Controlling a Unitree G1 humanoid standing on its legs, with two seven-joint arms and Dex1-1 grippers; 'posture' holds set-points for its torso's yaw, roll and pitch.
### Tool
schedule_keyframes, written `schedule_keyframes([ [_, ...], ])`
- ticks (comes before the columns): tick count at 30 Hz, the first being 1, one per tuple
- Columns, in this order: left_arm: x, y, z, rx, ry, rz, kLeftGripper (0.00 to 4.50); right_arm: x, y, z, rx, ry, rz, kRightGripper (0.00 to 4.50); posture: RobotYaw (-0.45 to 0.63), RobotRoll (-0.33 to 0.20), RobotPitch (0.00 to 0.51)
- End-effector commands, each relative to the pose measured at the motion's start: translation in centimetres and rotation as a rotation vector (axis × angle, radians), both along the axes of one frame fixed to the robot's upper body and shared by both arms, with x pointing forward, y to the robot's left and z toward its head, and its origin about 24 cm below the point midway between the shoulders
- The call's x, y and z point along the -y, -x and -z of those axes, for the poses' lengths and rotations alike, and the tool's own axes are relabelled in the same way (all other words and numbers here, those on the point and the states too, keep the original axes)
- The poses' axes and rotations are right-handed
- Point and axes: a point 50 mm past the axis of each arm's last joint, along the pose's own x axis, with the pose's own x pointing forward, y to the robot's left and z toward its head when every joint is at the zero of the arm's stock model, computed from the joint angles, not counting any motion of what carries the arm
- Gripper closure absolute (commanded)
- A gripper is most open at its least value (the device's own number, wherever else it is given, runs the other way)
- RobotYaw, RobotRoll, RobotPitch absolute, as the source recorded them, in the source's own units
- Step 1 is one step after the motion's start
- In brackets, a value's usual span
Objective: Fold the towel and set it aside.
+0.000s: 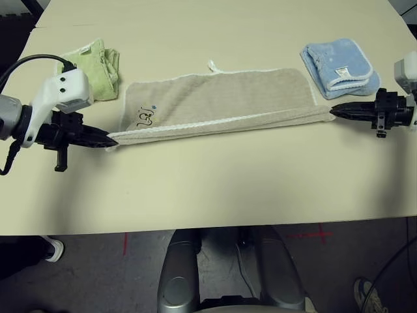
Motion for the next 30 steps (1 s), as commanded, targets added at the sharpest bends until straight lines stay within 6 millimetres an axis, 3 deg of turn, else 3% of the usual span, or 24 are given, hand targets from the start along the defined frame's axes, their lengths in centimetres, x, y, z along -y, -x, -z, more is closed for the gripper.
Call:
schedule_keyframes([
  [1,-0.1,-1.7,0.5,0.033,-0.033,-0.028,4.48,0.2,-0.3,1.3,-0.065,0.015,0.027,4.50,0.05,0.000,0.322],
  [12,-0.4,-4.2,-0.6,0.058,-0.169,-0.012,4.48,0.7,-1.2,0.8,-0.004,-0.011,0.172,4.50,0.03,0.000,0.321],
  [18,-1.1,-5.2,-1.1,0.113,-0.146,-0.064,4.48,0.6,-2.0,0.4,0.066,-0.024,0.272,4.50,0.03,0.000,0.320],
  [30,-0.8,-7.0,-1.4,0.253,-0.117,-0.138,4.48,-2.3,-4.0,-1.4,0.184,-0.055,0.326,4.50,0.03,0.000,0.316],
])
